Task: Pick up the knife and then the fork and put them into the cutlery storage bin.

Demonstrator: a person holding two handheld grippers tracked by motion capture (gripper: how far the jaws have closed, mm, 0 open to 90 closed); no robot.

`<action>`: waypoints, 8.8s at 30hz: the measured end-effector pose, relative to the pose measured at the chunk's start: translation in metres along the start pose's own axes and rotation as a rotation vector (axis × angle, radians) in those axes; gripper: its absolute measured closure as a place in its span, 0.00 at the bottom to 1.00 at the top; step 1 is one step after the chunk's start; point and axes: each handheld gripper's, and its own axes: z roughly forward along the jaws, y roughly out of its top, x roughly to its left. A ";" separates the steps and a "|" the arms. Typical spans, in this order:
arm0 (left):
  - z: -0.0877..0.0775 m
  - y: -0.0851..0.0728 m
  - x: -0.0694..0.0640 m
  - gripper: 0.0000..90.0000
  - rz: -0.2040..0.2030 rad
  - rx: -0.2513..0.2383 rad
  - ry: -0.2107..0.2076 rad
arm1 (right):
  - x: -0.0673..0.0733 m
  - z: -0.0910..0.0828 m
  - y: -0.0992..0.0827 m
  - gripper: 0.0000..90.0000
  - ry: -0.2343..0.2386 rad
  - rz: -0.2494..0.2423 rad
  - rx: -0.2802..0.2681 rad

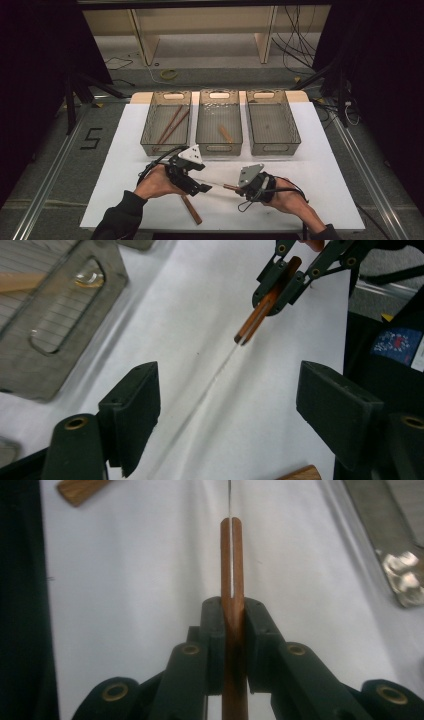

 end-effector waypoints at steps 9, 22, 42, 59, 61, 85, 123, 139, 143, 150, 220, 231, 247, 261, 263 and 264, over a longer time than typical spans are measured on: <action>-0.005 -0.013 0.009 0.21 -0.036 -0.060 0.020 | -0.022 -0.017 -0.010 0.91 -0.090 0.105 -0.019; -0.007 -0.027 0.015 0.19 -0.065 -0.103 0.054 | -0.053 -0.048 -0.019 0.91 -0.182 0.247 -0.079; -0.008 -0.046 0.021 0.19 -0.098 -0.103 0.078 | -0.130 -0.073 -0.030 0.91 -0.336 0.462 -0.082; -0.009 -0.054 0.023 0.19 -0.103 -0.093 0.094 | -0.178 -0.058 -0.032 0.91 -0.396 0.628 -0.020; -0.010 -0.055 0.024 0.19 -0.105 -0.093 0.097 | -0.180 -0.055 -0.031 0.91 -0.399 0.640 -0.008; -0.011 -0.064 0.031 0.20 -0.109 -0.049 0.122 | -0.188 -0.032 -0.021 0.57 -0.410 0.671 0.017; -0.005 -0.076 -0.003 0.78 -0.074 0.014 0.008 | -0.072 -0.051 -0.049 0.39 -0.238 0.583 -0.219; 0.000 -0.088 -0.021 0.98 -0.118 0.043 -0.019 | -0.043 -0.049 -0.062 0.37 -0.218 0.566 -0.241; 0.002 -0.092 -0.026 0.98 -0.110 0.062 -0.030 | -0.040 -0.048 -0.065 0.37 -0.213 0.567 -0.235; 0.010 -0.095 -0.029 0.99 -0.109 0.100 -0.045 | -0.037 -0.048 -0.067 0.37 -0.210 0.566 -0.229; 0.045 -0.045 0.030 0.34 0.086 0.252 0.002 | -0.036 -0.053 -0.066 0.37 -0.178 0.567 -0.250; 0.050 -0.044 0.030 0.55 0.146 0.291 0.000 | -0.036 -0.052 -0.066 0.37 -0.172 0.566 -0.246; 0.050 -0.041 0.022 0.81 0.230 0.325 -0.041 | -0.036 -0.054 -0.066 0.37 -0.176 0.570 -0.251; 0.048 -0.039 0.020 0.85 0.223 0.328 -0.049 | -0.035 -0.054 -0.066 0.38 -0.172 0.568 -0.253; 0.046 -0.038 0.019 0.85 0.219 0.320 -0.046 | -0.035 -0.054 -0.065 0.38 -0.170 0.565 -0.254; 0.045 -0.037 0.019 0.85 0.214 0.324 -0.052 | -0.034 -0.054 -0.065 0.38 -0.169 0.565 -0.254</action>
